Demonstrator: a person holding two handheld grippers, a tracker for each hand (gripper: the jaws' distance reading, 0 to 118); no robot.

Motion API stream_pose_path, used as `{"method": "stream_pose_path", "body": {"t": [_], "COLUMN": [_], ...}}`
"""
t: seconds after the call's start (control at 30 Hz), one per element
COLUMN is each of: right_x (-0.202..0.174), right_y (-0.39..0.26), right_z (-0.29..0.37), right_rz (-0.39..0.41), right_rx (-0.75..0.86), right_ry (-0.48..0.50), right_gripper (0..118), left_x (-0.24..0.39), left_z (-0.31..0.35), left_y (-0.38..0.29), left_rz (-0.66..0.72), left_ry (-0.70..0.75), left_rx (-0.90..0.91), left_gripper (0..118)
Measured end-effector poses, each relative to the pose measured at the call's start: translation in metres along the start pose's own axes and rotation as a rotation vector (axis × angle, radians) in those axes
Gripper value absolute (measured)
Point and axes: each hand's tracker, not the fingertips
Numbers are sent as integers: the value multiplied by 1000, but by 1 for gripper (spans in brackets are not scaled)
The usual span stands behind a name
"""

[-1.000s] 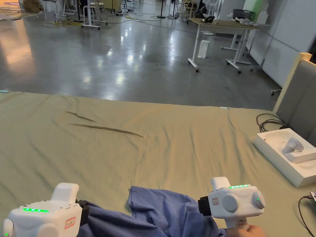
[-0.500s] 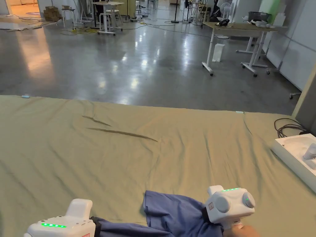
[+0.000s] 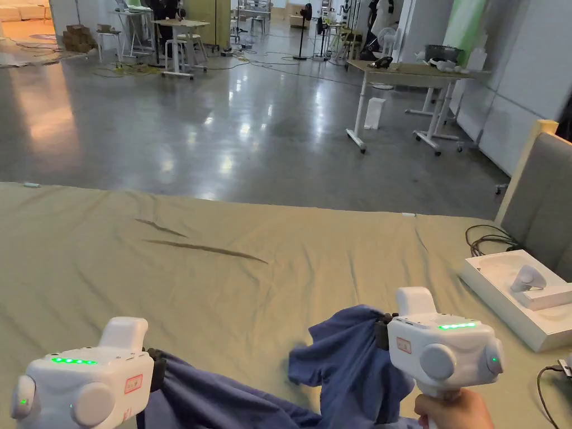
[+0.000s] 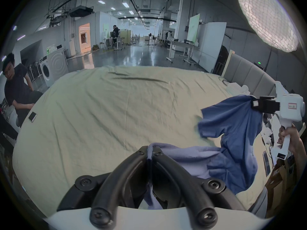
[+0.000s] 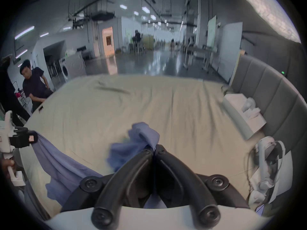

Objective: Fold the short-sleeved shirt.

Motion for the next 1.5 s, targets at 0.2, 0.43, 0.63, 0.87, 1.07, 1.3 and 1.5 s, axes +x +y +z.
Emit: {"method": "stream_pose_path", "body": {"t": [0.2,0.43,0.63,0.87,1.07,1.3,1.5], "right_x": [15,40,53,36,22,28,35], "right_y": [45,107,155,198,231,274,308], "right_z": [72,140,176,196,185,135,104], "right_rz": [-9,-1,-52,-15,22,4,-22], "right_rx": [159,297,367,423,432,417,443], "right_ry": [-76,-190,-204,-241,-274,-301,-307], "right_gripper": [0,0,0,0,0,0,0], "left_x": [-14,-47,-66,-66,-67,-71,-71], "left_z": [48,112,156,184,184,163,140], "left_y": [46,115,169,228,267,309,347], "left_rz": [-12,0,27,-36,-75,-67,-43], "left_ry": [21,101,128,171,224,245,241], "left_rx": [125,283,354,398,415,412,432], "left_gripper": [5,5,5,5,5,5,5]}}
